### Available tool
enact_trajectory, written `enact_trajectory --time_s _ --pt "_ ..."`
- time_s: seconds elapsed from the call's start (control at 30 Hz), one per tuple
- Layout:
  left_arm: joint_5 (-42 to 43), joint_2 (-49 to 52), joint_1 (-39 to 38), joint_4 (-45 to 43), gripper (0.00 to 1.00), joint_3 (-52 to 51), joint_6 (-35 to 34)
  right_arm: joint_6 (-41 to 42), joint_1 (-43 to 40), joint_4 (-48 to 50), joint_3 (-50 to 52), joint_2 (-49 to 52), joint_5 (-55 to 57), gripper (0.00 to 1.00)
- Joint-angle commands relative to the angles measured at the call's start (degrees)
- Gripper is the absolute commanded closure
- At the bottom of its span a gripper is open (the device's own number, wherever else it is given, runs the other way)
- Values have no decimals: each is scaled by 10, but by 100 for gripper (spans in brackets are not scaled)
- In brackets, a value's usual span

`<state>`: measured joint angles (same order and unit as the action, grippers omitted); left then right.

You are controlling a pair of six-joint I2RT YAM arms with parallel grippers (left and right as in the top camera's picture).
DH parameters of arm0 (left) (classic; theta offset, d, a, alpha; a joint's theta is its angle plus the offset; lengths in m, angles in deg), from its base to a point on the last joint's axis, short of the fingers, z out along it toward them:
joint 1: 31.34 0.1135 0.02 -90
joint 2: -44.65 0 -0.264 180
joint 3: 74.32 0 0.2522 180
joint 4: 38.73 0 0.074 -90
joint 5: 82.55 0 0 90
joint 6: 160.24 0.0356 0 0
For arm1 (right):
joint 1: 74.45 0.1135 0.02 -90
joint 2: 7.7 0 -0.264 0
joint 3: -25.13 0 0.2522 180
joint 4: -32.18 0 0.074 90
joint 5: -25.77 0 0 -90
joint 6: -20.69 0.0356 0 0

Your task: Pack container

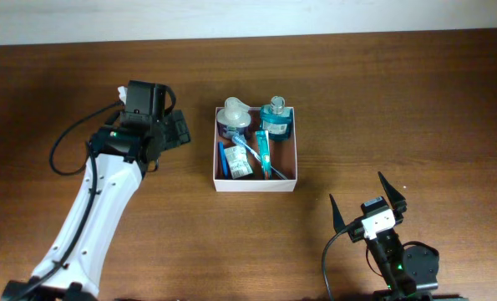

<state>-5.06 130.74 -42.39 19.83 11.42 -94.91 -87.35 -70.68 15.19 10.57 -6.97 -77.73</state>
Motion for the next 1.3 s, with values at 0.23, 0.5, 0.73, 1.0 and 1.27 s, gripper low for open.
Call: enact_trajectory --time_s 0.23,0.5,0.73,1.0,1.27 --pt "-8 -260 2 -99 1 -266 -1 1 -5 0 5 -5 7 2" --pt "-18 -506 2 -246 1 -508 -1 1 -5 0 5 -5 7 2" --pt "-30 -619 3 -312 1 -586 31 1 -5 0 5 -5 7 1" --pt "-28 -691 11 -394 1 -658 85 1 -5 0 5 -5 7 1" --pt "27 -765 64 -384 1 -702 103 1 -5 0 5 -5 7 2"
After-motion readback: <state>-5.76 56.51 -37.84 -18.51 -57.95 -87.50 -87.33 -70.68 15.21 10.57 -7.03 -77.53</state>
